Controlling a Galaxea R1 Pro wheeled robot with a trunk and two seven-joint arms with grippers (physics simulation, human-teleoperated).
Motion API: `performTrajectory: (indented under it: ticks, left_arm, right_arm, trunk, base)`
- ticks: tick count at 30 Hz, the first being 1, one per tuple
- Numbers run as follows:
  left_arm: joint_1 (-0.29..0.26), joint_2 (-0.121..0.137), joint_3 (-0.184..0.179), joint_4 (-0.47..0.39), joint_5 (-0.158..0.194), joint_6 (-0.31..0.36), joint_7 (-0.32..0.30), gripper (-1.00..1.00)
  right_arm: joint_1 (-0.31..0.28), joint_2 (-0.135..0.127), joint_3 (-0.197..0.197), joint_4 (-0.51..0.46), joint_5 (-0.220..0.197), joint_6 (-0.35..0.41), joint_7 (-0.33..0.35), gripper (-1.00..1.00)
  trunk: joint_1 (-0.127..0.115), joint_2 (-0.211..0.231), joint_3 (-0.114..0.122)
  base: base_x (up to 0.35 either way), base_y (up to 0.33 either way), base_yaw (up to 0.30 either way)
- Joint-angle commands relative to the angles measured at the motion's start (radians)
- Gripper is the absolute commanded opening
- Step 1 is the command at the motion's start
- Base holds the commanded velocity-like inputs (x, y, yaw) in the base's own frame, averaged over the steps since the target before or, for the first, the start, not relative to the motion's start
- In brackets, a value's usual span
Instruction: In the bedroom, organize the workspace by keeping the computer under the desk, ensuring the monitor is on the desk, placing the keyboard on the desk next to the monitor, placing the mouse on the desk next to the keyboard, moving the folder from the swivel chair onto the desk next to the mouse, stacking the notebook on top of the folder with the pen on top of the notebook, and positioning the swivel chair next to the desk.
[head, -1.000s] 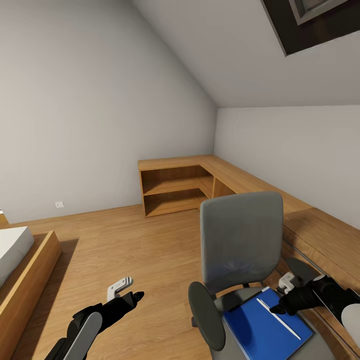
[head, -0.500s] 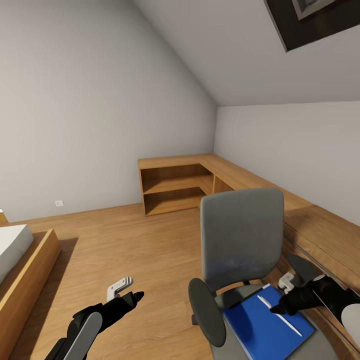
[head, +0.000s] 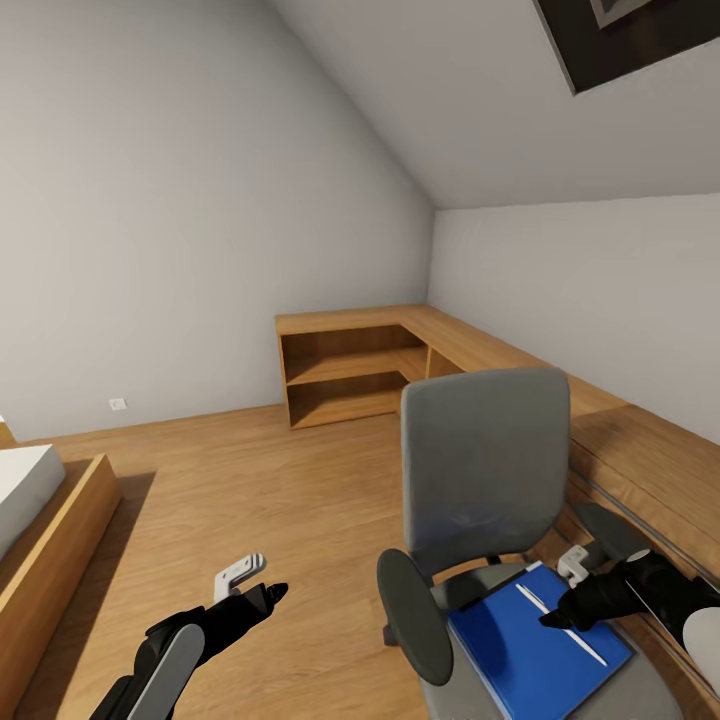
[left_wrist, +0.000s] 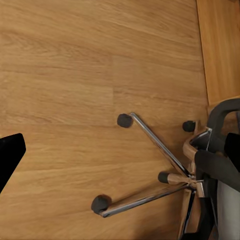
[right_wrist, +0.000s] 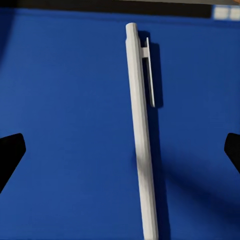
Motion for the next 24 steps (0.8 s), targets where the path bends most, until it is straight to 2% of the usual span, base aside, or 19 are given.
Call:
performTrajectory:
  ticks: [1, 24]
  left_arm:
    - [-0.001, 0.001, -0.002, -0.001, 0.011, 0.001, 0.010, 1.00]
    - [-0.001, 0.001, -0.002, -0.001, 0.011, 0.001, 0.009, 1.00]
  right_arm:
    - [0.000, -0.001, 0.007, -0.002, -0.004, 0.008, 0.003, 1.00]
    - [0.000, -0.001, 0.007, -0.002, -0.005, 0.003, 0.002, 1.00]
  trunk:
    - [0.000, -0.001, -0.001]
    - [0.000, -0.001, -0.001]
  base:
    - [0.000, 0.000, 0.000]
    - [0.000, 0.000, 0.000]
